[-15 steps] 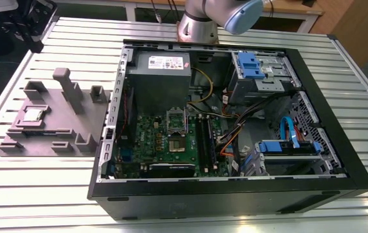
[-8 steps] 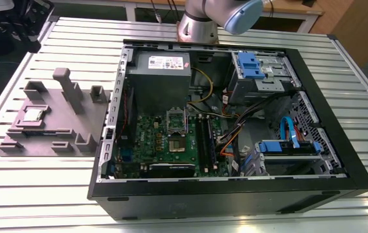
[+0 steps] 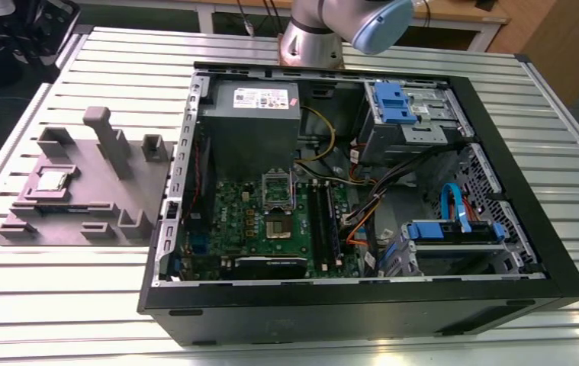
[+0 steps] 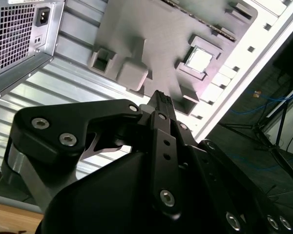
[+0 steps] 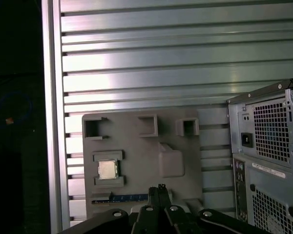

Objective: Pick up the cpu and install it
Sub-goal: 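Reach for the cpu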

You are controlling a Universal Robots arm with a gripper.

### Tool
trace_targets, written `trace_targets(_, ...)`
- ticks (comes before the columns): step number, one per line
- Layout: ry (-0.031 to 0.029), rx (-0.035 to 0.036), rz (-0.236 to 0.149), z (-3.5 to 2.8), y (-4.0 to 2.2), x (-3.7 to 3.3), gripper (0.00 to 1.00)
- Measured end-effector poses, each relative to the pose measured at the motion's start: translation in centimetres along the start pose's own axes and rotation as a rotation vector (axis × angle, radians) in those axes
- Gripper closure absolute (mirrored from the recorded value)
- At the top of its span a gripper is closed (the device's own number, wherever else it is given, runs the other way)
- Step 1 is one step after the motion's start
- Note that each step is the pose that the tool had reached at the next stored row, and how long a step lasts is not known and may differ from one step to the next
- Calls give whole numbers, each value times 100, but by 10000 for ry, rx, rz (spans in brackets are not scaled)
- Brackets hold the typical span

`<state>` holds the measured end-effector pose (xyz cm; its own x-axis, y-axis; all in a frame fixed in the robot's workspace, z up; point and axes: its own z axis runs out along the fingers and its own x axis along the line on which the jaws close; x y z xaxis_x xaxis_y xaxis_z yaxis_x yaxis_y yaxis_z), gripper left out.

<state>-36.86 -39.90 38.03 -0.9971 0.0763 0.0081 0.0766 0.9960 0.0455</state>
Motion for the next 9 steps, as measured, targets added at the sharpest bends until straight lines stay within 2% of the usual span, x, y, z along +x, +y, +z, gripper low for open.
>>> trace_targets(9, 0, 0, 1, 1, -3, 47, 89)
